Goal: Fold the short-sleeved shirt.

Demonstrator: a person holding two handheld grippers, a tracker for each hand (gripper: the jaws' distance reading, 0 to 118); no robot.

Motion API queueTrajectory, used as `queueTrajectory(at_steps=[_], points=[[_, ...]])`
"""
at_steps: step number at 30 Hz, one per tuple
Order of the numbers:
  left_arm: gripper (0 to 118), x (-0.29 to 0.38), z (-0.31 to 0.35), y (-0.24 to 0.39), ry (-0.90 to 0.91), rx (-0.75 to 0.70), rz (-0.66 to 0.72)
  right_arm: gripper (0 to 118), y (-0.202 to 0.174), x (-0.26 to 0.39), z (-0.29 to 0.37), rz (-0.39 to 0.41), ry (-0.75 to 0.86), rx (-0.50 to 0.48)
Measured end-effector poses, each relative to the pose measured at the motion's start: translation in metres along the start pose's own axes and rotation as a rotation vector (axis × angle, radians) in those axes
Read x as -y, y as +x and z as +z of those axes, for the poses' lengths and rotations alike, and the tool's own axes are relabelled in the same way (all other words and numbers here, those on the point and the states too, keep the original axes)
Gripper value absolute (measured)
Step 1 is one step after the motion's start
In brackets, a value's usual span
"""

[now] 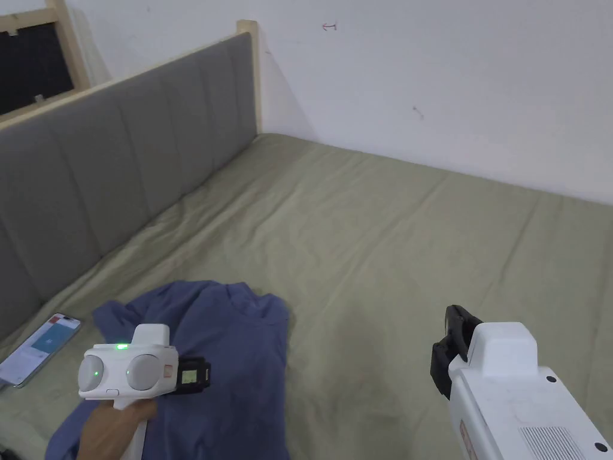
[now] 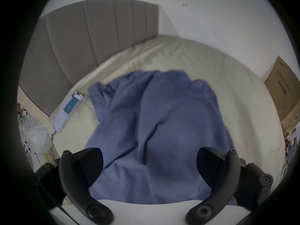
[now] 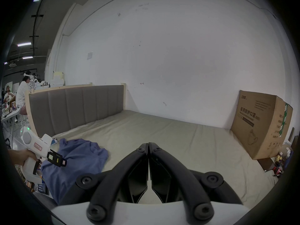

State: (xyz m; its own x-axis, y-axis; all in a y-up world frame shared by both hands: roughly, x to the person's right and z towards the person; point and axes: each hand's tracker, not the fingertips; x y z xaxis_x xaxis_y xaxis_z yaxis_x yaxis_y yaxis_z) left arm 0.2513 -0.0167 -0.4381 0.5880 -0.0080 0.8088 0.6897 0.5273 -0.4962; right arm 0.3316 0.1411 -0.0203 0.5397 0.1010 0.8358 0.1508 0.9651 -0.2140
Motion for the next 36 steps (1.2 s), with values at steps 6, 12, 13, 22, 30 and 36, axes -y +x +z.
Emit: queueTrajectory(at_steps=[6, 12, 13, 22, 30, 36], points=[[39, 0.011, -0.031, 0.009, -0.077, 0.026, 0.016, 0, 0.012, 0.013, -0.004, -0.005, -0.045, 0.034], [3, 0.012, -0.019, 0.009, -0.031, 0.043, 0.038, 0, 0.016, 0.015, 0.003, -0.008, -0.057, 0.036], [3, 0.01, -0.009, 0.01, -0.001, 0.061, 0.039, 0, 0.017, 0.014, 0.005, -0.007, -0.055, 0.036], [2, -0.02, 0.119, 0.028, 0.297, 0.283, 0.055, 0, 0.043, 0.002, 0.035, -0.048, -0.006, 0.059], [2, -0.06, 0.224, 0.104, 0.447, 0.401, -0.115, 0, 0.089, -0.01, 0.085, -0.082, 0.068, 0.132], [2, -0.073, 0.284, 0.178, 0.524, 0.539, -0.223, 0, 0.131, -0.012, 0.126, -0.083, 0.109, 0.213]])
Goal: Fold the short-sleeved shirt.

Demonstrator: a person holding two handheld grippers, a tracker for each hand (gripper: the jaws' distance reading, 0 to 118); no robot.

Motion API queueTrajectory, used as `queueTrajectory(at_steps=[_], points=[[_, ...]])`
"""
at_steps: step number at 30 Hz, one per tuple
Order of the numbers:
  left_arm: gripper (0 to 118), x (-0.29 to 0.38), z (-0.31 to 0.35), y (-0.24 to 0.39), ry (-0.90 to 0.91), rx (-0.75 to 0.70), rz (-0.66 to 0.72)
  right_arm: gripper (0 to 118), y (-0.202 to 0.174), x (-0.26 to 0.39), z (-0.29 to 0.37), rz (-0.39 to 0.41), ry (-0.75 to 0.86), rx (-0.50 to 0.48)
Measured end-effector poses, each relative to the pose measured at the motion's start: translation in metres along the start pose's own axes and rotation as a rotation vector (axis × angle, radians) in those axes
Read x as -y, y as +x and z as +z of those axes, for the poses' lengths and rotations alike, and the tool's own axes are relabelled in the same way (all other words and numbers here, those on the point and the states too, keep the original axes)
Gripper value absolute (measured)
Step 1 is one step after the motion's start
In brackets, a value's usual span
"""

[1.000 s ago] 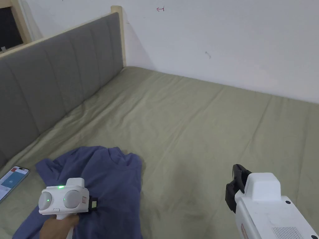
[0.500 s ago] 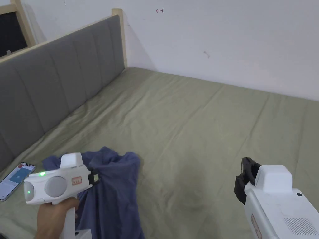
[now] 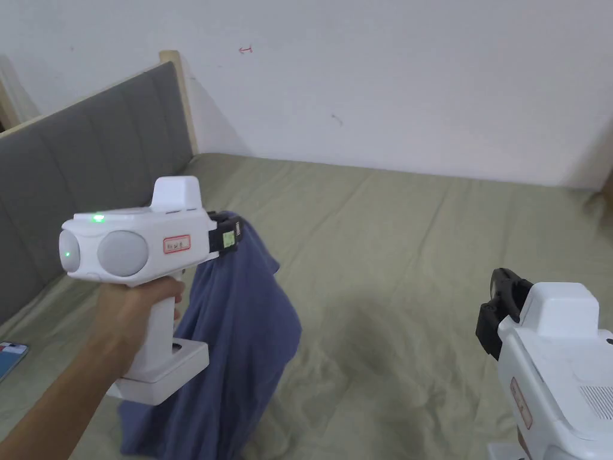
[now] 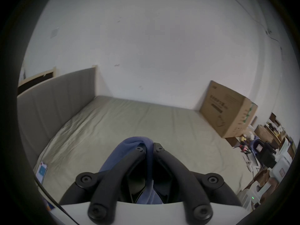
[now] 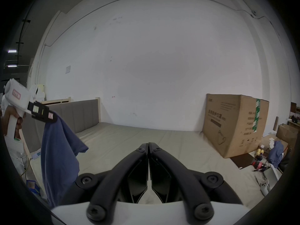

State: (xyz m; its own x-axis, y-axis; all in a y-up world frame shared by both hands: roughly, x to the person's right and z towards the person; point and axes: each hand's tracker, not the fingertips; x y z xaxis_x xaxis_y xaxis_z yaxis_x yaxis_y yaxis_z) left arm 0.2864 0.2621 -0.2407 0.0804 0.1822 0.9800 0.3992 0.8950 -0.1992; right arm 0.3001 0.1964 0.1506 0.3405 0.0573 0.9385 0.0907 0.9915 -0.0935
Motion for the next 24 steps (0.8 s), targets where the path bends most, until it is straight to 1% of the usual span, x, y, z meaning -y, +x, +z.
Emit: queueTrajectory(at_steps=[5, 11, 14, 16, 20, 24], points=[[2, -0.018, -0.016, 0.069, 0.013, 0.117, -0.087, 0, 0.039, -0.005, 0.024, 0.006, 0.022, 0.081], [2, -0.016, -0.043, 0.14, -0.015, 0.253, -0.111, 0, 0.082, -0.007, 0.051, 0.023, 0.033, 0.177], [2, -0.007, -0.057, 0.173, -0.038, 0.321, -0.139, 0, 0.101, -0.005, 0.062, 0.015, 0.031, 0.222], [2, 0.002, -0.066, 0.196, -0.067, 0.389, -0.146, 0, 0.109, -0.006, 0.07, 0.013, 0.028, 0.25], [2, 0.035, -0.087, 0.225, -0.146, 0.444, -0.19, 0, 0.124, 0.001, 0.077, 0.006, 0.019, 0.289], [2, 0.09, -0.114, 0.237, -0.28, 0.433, -0.249, 0, 0.131, 0.011, 0.076, -0.006, -0.011, 0.305]])
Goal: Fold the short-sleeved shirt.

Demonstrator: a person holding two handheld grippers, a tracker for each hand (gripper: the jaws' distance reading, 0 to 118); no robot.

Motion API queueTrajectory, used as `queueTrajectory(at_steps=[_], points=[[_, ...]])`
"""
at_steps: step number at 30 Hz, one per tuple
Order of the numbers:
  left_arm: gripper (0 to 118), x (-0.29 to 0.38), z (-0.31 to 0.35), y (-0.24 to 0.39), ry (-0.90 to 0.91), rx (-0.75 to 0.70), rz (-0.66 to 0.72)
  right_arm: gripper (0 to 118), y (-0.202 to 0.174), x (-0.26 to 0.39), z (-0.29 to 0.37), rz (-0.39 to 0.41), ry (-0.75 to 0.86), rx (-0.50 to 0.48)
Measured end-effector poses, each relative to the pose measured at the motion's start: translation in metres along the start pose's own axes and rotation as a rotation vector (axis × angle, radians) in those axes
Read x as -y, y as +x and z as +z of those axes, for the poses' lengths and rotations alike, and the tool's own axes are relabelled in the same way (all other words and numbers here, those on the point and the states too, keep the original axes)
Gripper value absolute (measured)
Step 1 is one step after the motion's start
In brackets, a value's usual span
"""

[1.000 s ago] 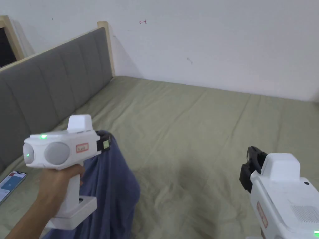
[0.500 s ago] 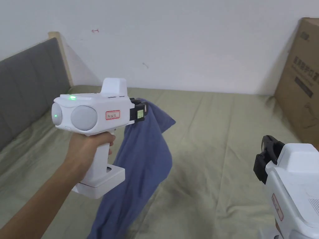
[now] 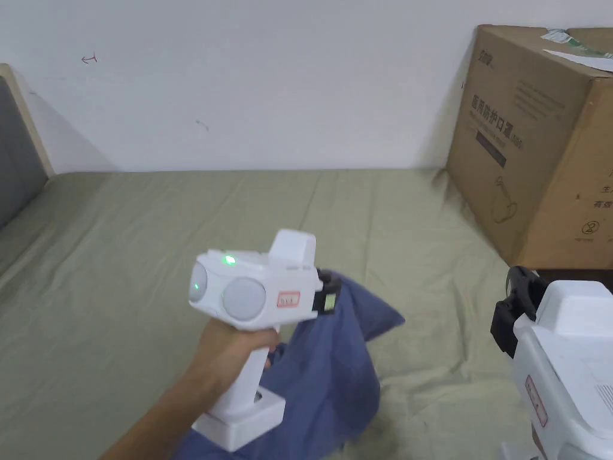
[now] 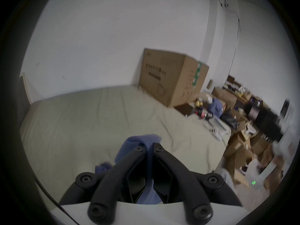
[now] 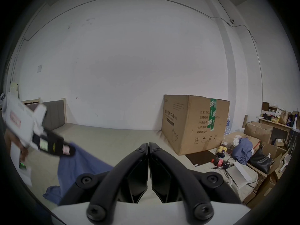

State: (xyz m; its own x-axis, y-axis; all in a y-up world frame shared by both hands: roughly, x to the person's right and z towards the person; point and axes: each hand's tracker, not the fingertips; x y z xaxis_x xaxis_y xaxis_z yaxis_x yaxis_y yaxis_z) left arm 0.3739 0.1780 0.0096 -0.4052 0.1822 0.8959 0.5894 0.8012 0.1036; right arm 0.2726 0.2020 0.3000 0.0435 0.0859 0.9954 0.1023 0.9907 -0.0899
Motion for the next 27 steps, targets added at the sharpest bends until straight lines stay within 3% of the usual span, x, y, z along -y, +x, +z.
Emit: queueTrajectory(at_steps=[9, 16, 18, 19, 21, 23, 24, 25, 27], points=[[2, 0.11, -0.08, -0.024, -0.289, -0.067, 0.012, 0, -0.007, 0.019, -0.008, -0.019, -0.054, -0.018], [3, 0.149, -0.107, -0.038, -0.412, -0.153, 0.049, 0, -0.02, 0.028, -0.012, -0.037, -0.086, -0.043], [19, 0.151, -0.104, -0.037, -0.389, -0.163, 0.068, 0, -0.023, 0.028, -0.011, -0.034, -0.089, -0.049], [38, 0.148, -0.098, -0.035, -0.361, -0.171, 0.089, 0, -0.026, 0.027, -0.009, -0.033, -0.09, -0.053], [44, 0.14, -0.084, -0.031, -0.3, -0.193, 0.128, 0, -0.028, 0.024, -0.008, -0.027, -0.087, -0.058], [91, 0.128, -0.066, -0.029, -0.227, -0.189, 0.134, 0, -0.029, 0.021, -0.007, -0.023, -0.081, -0.06], [108, 0.121, -0.054, -0.027, -0.176, -0.195, 0.13, 0, -0.03, 0.019, -0.006, -0.024, -0.075, -0.061], [117, 0.111, -0.04, -0.025, -0.123, -0.203, 0.13, 0, -0.03, 0.016, -0.004, -0.025, -0.068, -0.063], [116, 0.094, -0.015, -0.024, -0.035, -0.227, 0.124, 0, -0.032, 0.011, -0.002, -0.028, -0.055, -0.062]])
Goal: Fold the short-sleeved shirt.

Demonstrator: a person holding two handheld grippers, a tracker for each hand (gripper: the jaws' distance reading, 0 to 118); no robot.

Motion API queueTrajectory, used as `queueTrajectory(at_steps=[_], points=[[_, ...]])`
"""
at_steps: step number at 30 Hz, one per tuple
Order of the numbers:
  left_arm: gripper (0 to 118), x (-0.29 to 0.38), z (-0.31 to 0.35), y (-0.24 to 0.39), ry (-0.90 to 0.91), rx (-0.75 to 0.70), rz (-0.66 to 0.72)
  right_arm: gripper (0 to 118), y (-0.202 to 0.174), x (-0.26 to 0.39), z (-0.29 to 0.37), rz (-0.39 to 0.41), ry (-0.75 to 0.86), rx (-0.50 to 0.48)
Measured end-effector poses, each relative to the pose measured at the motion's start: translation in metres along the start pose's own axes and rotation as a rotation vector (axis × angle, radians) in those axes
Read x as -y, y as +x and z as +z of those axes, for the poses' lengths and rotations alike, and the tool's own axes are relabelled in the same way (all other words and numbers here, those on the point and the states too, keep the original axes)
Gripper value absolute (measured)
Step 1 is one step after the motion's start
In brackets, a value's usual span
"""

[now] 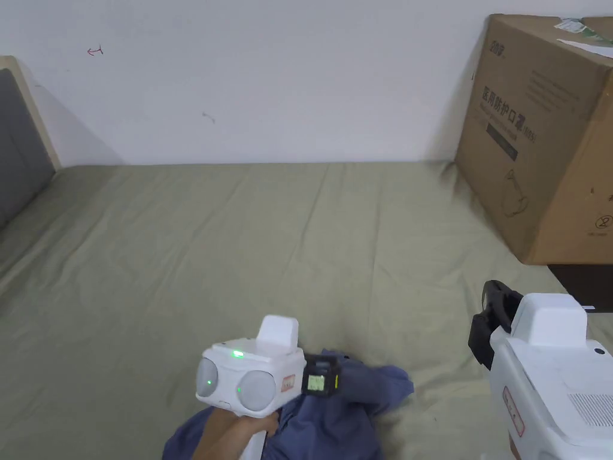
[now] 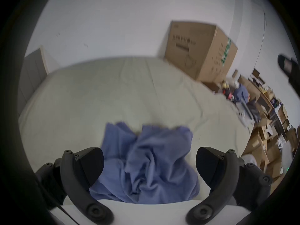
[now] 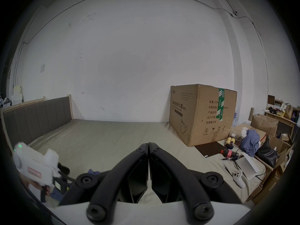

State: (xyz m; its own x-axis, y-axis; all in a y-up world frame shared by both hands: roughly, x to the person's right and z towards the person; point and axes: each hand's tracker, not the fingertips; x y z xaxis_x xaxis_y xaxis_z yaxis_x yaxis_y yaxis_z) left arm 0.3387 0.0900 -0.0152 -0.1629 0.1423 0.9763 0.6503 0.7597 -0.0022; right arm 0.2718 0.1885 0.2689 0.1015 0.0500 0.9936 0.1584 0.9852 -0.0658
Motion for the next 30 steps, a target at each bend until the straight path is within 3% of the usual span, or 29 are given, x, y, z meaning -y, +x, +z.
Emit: queueTrajectory(at_steps=[10, 14, 15, 18, 19, 21, 30], points=[[116, -0.046, 0.117, -0.03, 0.45, -0.223, -0.039, 0, -0.008, -0.02, 0.006, -0.002, 0.073, -0.013], [108, -0.039, 0.138, -0.041, 0.572, -0.338, -0.097, 0, -0.017, -0.033, 0.015, -0.003, 0.093, -0.016], [101, -0.036, 0.143, -0.043, 0.591, -0.368, -0.109, 0, -0.018, -0.035, 0.016, -0.002, 0.098, -0.018], [60, -0.03, 0.152, -0.051, 0.651, -0.398, -0.099, 0, -0.019, -0.036, 0.014, 0.008, 0.11, -0.023], [36, -0.029, 0.154, -0.054, 0.656, -0.395, -0.101, 0, -0.02, -0.037, 0.015, 0.008, 0.113, -0.024], [3, -0.028, 0.156, -0.057, 0.663, -0.396, -0.095, 0, -0.021, -0.037, 0.013, 0.009, 0.117, -0.027], [0, -0.025, 0.141, -0.077, 0.498, -0.368, 0.012, 0, -0.023, -0.032, 0.007, 0.009, 0.105, -0.036]])
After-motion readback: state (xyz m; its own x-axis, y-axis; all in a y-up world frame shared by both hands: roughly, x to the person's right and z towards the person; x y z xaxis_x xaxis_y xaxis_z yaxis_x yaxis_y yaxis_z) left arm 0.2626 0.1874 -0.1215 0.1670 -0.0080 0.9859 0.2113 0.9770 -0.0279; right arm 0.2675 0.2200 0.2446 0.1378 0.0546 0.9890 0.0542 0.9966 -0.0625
